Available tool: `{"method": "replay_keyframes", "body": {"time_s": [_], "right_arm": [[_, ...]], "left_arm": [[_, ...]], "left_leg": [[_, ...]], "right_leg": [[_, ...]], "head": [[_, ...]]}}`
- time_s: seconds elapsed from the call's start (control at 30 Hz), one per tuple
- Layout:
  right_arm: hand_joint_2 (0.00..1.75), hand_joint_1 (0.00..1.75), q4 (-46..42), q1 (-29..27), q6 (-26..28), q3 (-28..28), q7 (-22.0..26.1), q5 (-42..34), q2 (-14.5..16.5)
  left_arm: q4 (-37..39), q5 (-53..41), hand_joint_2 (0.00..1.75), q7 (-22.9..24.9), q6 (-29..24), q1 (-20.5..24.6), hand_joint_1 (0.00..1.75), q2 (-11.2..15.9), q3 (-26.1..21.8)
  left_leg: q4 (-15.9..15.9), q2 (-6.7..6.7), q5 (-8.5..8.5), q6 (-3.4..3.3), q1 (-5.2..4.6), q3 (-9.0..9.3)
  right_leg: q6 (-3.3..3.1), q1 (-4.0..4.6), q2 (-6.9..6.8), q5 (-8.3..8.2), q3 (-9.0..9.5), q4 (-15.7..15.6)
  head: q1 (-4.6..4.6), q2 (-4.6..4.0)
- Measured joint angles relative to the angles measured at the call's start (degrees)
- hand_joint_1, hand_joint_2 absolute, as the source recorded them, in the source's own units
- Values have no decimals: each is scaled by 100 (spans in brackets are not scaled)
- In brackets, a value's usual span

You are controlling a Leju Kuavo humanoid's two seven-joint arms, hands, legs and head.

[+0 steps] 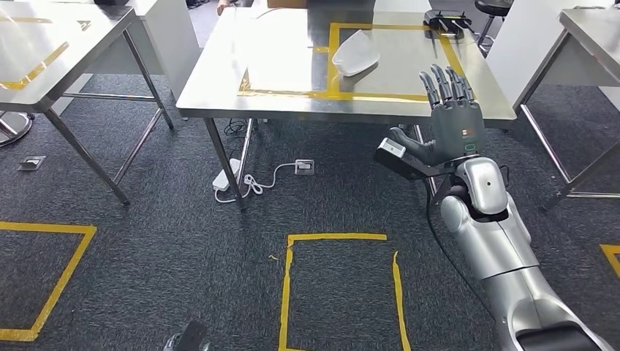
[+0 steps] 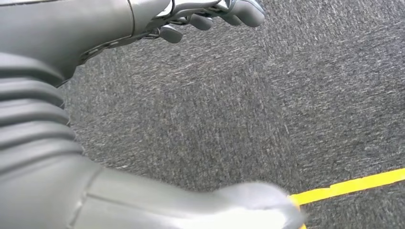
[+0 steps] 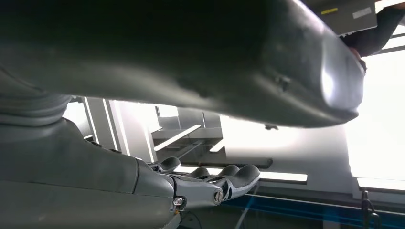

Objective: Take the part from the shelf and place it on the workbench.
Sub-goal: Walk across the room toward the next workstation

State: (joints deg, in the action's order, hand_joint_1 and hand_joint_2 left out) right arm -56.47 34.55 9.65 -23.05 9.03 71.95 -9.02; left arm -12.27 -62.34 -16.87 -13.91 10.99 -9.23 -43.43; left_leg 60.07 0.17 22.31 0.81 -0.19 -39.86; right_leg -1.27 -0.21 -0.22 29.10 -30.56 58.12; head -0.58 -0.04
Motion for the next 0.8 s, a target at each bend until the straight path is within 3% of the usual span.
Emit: {"method": "replay_keyframes", "body": {"time_s": [0.1,0.17,0.2,0.27,0.33,0.37,0.4,0.5,0.53,0.57,0.67,0.8], "right_arm": [[0,0,9,12,9,4,86,-51,4],[0,0,29,-2,14,4,119,-90,4],[0,0,41,-9,10,4,122,-108,4],[0,0,55,-16,0,4,112,-134,4],[0,0,60,-11,-10,8,82,-167,4],[0,0,61,-7,-15,10,68,-186,8],[0,0,62,-5,-17,13,57,-204,11],[0,0,62,-8,43,30,19,-219,17],[0,0,62,-10,81,36,1,-216,17],[0,0,62,-11,109,42,-9,-227,20],[0,0,63,-13,97,59,31,-332,37],[175,0,71,9,58,89,57,-391,77]], "left_arm": [[2,11,0,2,-2,-6,0,5,0],[3,26,0,9,-4,-15,0,13,0],[3,33,0,14,-5,-20,0,19,0],[2,44,0,24,-6,-21,0,29,0],[2,39,0,27,-5,-20,0,33,0],[3,35,0,30,-4,-20,0,32,0],[4,32,44,32,-2,-24,0,31,0],[5,31,175,28,1,-32,0,32,0],[5,34,175,20,0,-34,0,33,0],[6,39,175,10,-1,-36,0,33,0],[8,46,175,-14,-2,-43,0,28,0],[8,42,175,9,-2,-44,0,27,0]], "left_leg": [[892,-15,680,92,40,-308],[1393,-13,877,139,74,-390],[1360,-13,827,152,84,-285],[679,-12,612,162,99,225],[61,-31,483,116,83,662],[-73,-43,487,78,72,741],[-84,-54,469,41,65,743],[-137,-58,449,-14,66,709],[-135,-59,442,-34,58,700],[-132,-58,435,-54,53,691],[-121,-54,412,-96,43,657],[-114,-53,392,-125,32,626]], "right_leg": [[-30,-32,-8,-165,-142,-22],[-10,-39,-8,-245,-238,-15],[8,-46,-8,-278,-277,-10],[54,-67,-11,-323,-329,4],[114,-75,-16,-353,-355,16],[146,-72,-18,-368,-366,22],[164,-65,-16,-375,-379,29],[34,-48,-8,-397,-404,13],[2,-50,-8,-414,-404,-8],[22,-52,-7,-428,-402,-24],[136,-62,-7,-497,-404,-70],[228,-72,-7,-543,-420,-92]], "head": [[36,0],[38,0],[39,0],[40,0],[37,0],[36,0],[31,0],[24,0],[24,0],[24,0],[23,0],[24,0]]}}
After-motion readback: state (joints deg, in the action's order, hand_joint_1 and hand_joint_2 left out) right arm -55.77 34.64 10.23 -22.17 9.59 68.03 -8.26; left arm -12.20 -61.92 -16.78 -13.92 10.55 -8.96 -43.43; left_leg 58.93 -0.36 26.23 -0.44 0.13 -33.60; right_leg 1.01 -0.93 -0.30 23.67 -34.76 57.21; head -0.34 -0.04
